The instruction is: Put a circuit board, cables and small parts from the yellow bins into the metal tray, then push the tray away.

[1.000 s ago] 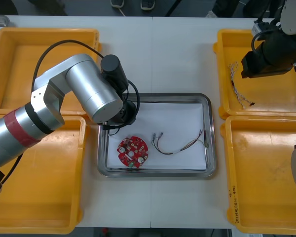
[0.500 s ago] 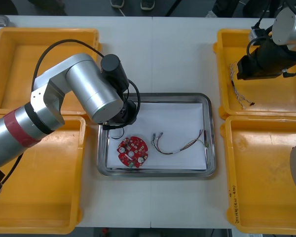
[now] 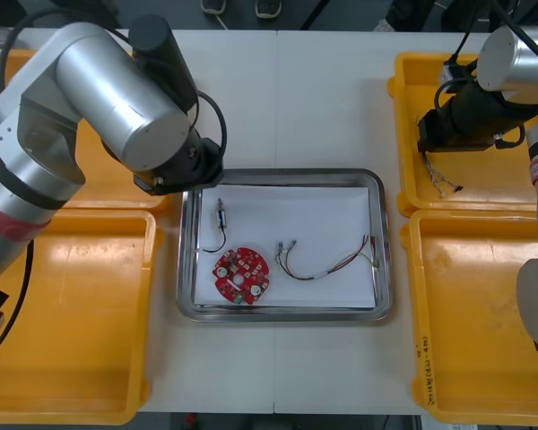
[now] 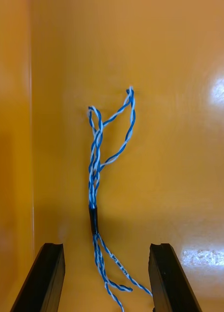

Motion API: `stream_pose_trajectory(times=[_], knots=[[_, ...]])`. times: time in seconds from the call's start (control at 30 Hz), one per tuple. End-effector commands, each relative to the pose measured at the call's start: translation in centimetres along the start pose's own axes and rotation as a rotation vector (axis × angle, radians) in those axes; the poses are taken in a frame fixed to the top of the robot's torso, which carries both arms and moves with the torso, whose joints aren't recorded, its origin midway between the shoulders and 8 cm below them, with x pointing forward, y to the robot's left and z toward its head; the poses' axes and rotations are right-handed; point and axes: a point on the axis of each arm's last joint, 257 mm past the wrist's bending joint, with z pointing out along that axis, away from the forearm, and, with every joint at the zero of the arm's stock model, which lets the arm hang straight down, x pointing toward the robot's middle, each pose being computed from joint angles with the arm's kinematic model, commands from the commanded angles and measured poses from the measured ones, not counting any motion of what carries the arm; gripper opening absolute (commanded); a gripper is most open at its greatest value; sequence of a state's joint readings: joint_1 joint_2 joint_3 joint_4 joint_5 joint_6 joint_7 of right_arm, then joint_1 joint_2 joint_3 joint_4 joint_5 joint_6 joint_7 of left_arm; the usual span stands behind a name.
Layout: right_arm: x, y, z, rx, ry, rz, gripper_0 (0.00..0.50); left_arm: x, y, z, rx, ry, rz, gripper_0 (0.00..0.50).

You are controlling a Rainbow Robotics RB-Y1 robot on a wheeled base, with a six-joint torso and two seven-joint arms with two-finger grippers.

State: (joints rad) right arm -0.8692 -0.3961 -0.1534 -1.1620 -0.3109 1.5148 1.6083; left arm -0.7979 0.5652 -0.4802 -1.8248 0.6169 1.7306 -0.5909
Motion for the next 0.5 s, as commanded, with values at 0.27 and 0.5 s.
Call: stream_pose_trajectory(times=[0.27,0.5], knots=[[-1.5,1.7,-0.2,-0.021,-0.032,0.021,0.5,-6.8,6.0,-5.3,-0.042,-0.103,-0.123,0.5],[-0.8,1.6,0.7,-0.015,-0.031,0.021,0.5,-10.2,9.2,-5.5,-0.06,-0.132,-0.219,0.5]])
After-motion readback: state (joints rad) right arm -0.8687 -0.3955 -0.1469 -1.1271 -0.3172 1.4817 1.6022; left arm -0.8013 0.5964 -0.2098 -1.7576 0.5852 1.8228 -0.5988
